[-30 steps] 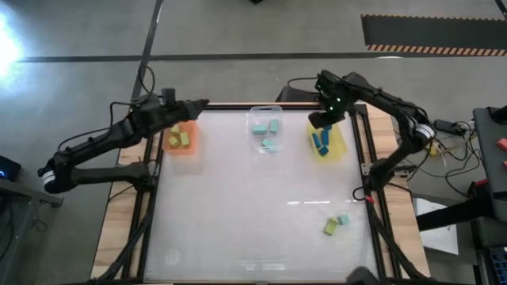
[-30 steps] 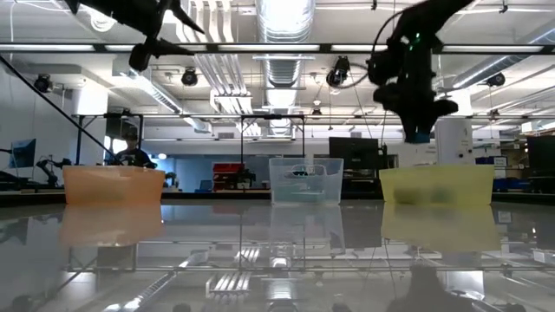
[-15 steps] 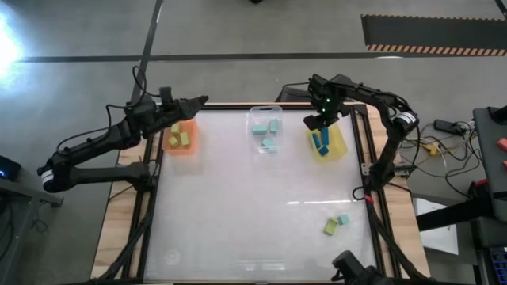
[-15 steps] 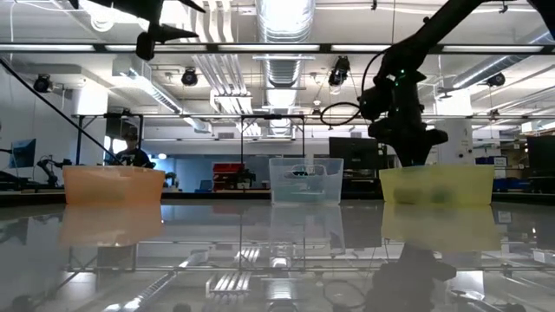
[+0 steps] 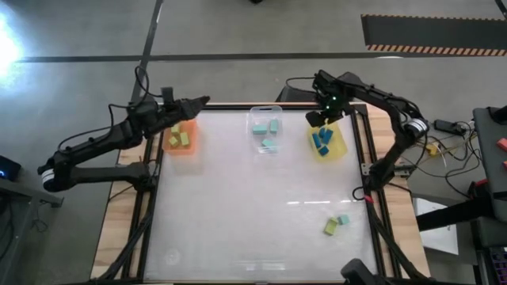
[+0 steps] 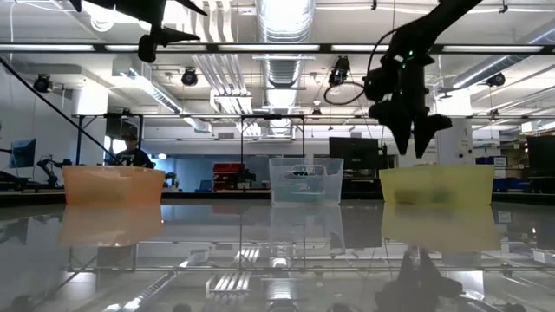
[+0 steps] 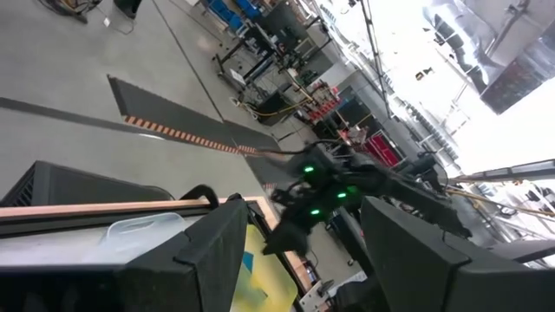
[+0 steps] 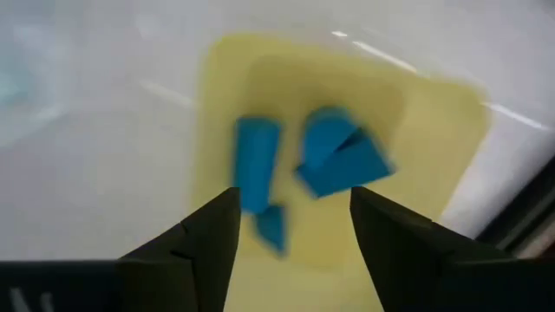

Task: Sort & place blocks by color
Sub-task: Put the light green block into the orange bin

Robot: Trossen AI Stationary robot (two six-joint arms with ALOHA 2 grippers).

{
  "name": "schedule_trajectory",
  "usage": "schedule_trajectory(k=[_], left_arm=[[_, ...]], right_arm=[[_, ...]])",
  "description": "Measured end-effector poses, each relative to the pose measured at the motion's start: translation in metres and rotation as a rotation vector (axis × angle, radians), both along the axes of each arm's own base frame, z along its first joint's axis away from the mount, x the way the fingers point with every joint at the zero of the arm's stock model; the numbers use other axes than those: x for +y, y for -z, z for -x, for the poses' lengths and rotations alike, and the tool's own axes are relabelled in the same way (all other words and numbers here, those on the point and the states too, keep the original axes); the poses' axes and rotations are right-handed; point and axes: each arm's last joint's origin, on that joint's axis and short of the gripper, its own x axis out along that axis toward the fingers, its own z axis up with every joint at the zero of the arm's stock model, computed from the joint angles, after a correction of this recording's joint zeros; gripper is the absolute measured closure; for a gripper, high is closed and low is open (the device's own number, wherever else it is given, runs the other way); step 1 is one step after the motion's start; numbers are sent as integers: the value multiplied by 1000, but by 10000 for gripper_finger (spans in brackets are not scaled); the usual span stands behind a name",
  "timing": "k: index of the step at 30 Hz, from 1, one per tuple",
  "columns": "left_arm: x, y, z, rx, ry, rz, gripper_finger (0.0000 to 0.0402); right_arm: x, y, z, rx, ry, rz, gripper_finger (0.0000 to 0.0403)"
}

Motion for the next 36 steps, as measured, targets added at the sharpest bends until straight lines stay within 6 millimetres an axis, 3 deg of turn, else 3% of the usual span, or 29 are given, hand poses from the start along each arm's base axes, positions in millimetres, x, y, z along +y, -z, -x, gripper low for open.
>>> schedule_trajectory(k=[5,10,15,22,27,36], left_arm=[[2,3,-4,16,0,10,191],[5,7,-10,37,0,21,191],[7,11,-14,55,0,30,191],[8,12,-16,64,0,31,191],[8,12,-16,64,0,30,191],[8,12,-16,63,0,30,191]], right_arm=[[31,-35,0,-157,38,-49,208],[77,-72,-3,-290,38,-58,218],[124,-95,-6,-356,25,-76,231],[178,-106,-14,-371,-38,-151,248],[210,-106,-19,-350,-182,-181,250],[250,-97,-13,-187,-291,-248,253]])
